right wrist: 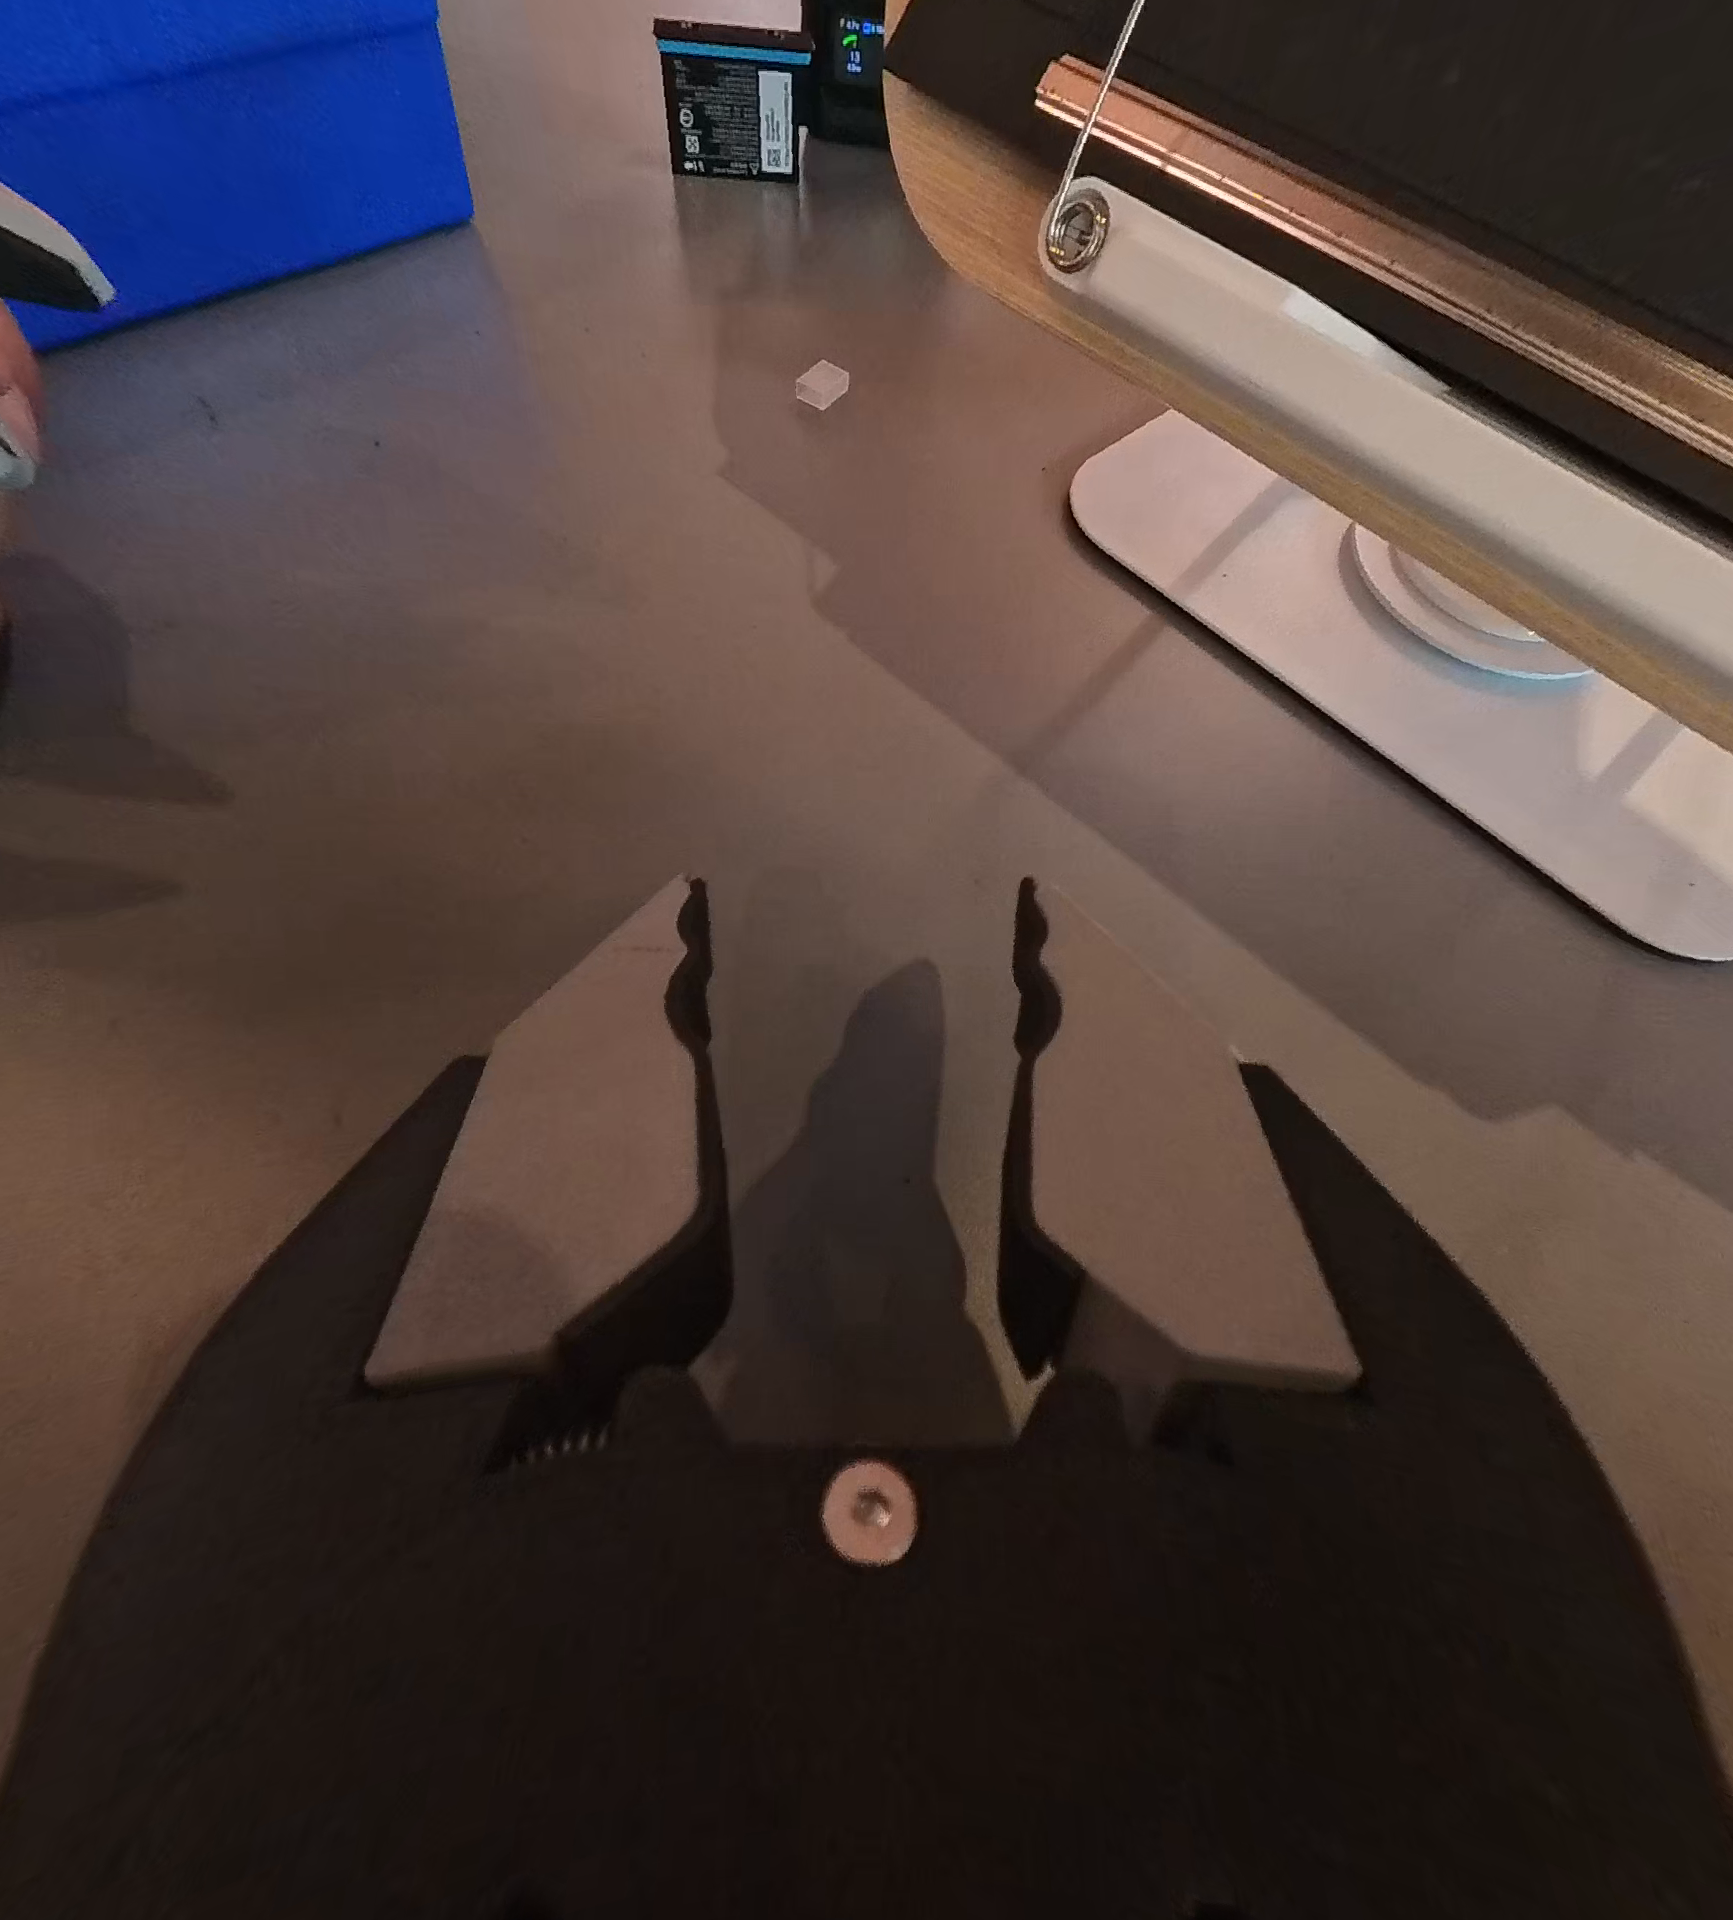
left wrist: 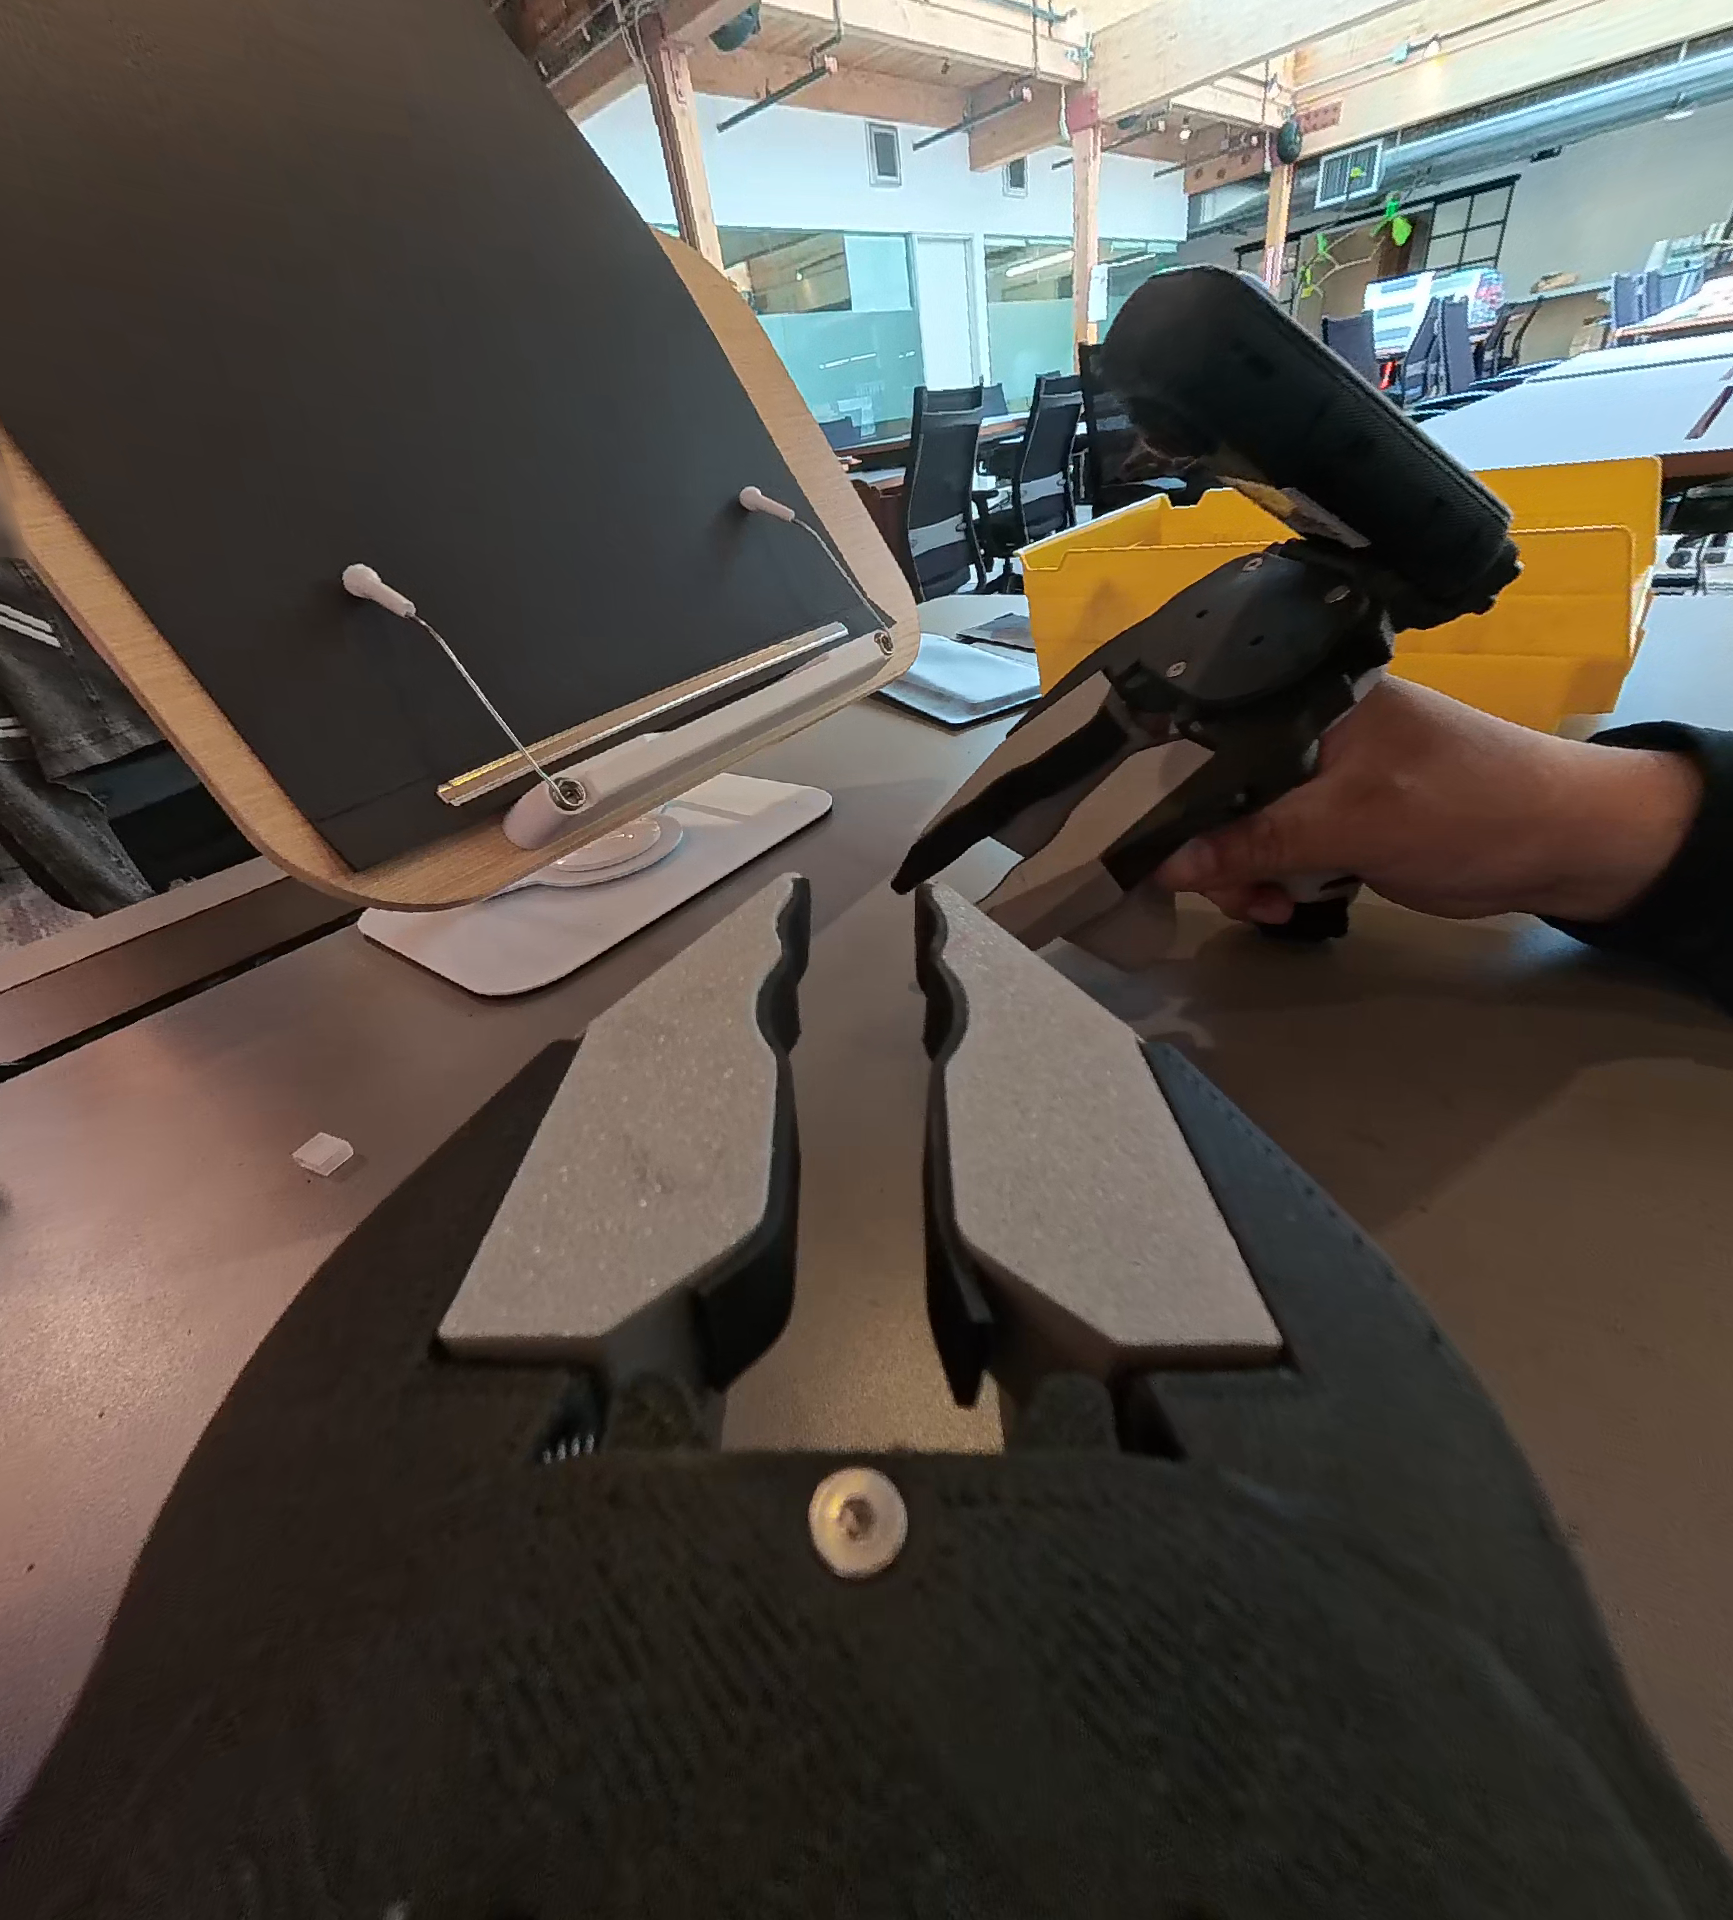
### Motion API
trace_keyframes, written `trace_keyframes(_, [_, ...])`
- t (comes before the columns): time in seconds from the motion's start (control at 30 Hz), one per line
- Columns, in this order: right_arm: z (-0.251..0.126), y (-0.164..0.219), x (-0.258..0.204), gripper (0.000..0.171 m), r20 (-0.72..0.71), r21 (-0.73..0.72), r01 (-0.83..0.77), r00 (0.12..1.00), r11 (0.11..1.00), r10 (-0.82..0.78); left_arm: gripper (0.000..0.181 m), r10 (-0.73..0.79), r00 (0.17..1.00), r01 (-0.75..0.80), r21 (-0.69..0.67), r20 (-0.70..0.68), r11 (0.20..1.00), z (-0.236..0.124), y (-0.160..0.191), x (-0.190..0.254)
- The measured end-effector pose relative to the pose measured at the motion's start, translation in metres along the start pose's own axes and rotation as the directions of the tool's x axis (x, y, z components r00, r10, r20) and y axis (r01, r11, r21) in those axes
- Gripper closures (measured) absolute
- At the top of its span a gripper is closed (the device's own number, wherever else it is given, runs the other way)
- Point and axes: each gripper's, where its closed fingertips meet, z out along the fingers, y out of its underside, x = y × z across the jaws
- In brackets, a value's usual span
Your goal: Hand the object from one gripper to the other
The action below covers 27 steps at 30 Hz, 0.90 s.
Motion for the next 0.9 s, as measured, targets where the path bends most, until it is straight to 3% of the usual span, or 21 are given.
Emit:
trace_keyframes(0.57, [0.002,0.003,-0.002,0.114,0.005,-0.024,0.012,1.000,1.000,-0.012,0.157,-0.012,0.993,0.017,-0.048,0.119,0.999,-0.037,-0.005,-0.016])
trace_keyframes(0.73, [0.002,0.003,-0.002,0.114,0.005,-0.026,0.013,1.000,1.000,-0.012,0.146,-0.019,0.966,0.055,-0.130,0.259,0.990,-0.074,-0.032,-0.056])
trace_keyframes(0.9, [0.002,0.004,-0.002,0.114,0.002,-0.027,0.014,1.000,1.000,-0.014,0.135,-0.165,0.957,0.195,-0.107,0.237,0.975,-0.131,-0.076,-0.075])
